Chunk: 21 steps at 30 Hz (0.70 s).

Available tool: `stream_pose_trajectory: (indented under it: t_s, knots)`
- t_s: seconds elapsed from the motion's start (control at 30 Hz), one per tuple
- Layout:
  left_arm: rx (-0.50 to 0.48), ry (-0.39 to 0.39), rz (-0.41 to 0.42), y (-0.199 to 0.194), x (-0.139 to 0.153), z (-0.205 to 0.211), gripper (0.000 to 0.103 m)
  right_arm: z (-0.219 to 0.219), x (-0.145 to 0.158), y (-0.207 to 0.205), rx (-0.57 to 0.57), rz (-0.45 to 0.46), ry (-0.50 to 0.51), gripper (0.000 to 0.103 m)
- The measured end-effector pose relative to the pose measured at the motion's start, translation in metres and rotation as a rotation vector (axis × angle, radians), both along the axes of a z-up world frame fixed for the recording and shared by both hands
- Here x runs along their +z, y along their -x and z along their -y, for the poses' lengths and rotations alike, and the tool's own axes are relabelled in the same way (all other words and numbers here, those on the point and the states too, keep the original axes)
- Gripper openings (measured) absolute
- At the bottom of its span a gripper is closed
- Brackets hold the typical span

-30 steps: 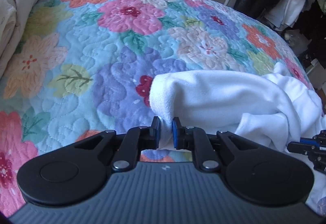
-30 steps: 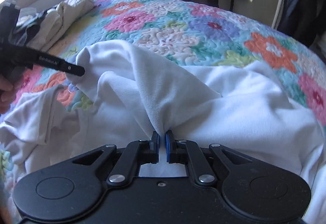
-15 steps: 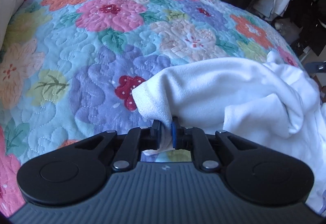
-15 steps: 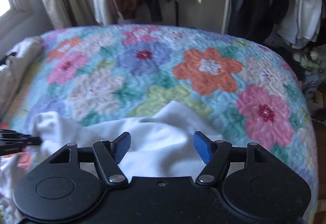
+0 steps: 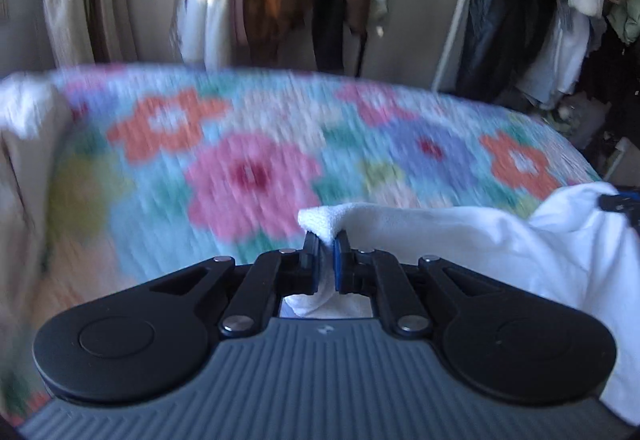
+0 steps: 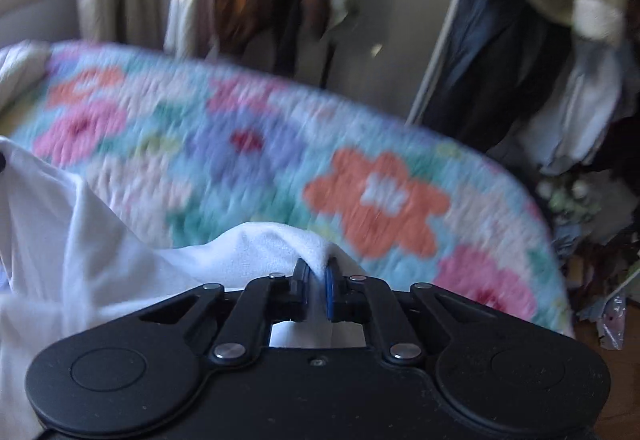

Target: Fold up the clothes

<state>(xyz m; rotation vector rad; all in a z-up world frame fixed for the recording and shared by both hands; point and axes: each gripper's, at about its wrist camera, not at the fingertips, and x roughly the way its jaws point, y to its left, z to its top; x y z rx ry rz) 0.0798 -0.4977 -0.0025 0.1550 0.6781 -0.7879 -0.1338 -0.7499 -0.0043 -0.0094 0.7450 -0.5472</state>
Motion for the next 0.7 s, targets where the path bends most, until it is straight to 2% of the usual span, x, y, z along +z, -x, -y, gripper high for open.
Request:
stream_pose_trajectory:
  t_s: [0.1, 0.23, 0.27, 0.33, 0.4, 0.43, 0.47, 0.5, 0.53, 0.7]
  knots:
    - [0.066, 0.06, 0.096, -0.029, 0.046, 0.017, 0.006, 0.004, 0.036, -0.006, -0.023, 0.113, 0.04, 0.008]
    - [0.148, 0.173, 0.21, -0.06, 0.11, 0.037, 0.006, -0.006, 0.074, -0.006, -0.043, 0.331, 0.094, 0.008]
    - [0.157, 0.202, 0.235, -0.064, 0.123, 0.04, 0.006, -0.007, 0.077, -0.007, -0.061, 0.364, 0.094, 0.008]
    - [0.177, 0.184, 0.267, -0.07, 0.133, 0.051, 0.007, -0.004, 0.074, -0.012, -0.111, 0.395, 0.068, 0.01]
    - [0.175, 0.103, 0.198, -0.082, 0.122, 0.066, 0.011, 0.003, 0.061, -0.023, -0.144, 0.346, 0.029, 0.018]
    - [0.179, 0.068, 0.155, -0.086, 0.112, 0.069, 0.02, 0.006, 0.052, -0.028, -0.158, 0.307, 0.006, 0.031]
    - [0.185, 0.031, 0.104, -0.089, 0.098, 0.07, 0.039, 0.005, 0.043, -0.028, -0.165, 0.273, -0.018, 0.039]
    - [0.195, 0.01, 0.076, -0.087, 0.085, 0.069, 0.048, 0.003, 0.036, -0.024, -0.161, 0.252, -0.037, 0.053]
    - [0.196, -0.01, 0.06, -0.082, 0.068, 0.063, 0.056, -0.001, 0.03, -0.019, -0.154, 0.237, -0.047, 0.058]
    - [0.078, -0.155, -0.046, -0.027, -0.004, 0.034, 0.057, -0.03, 0.0, 0.027, -0.152, 0.111, -0.126, 0.064]
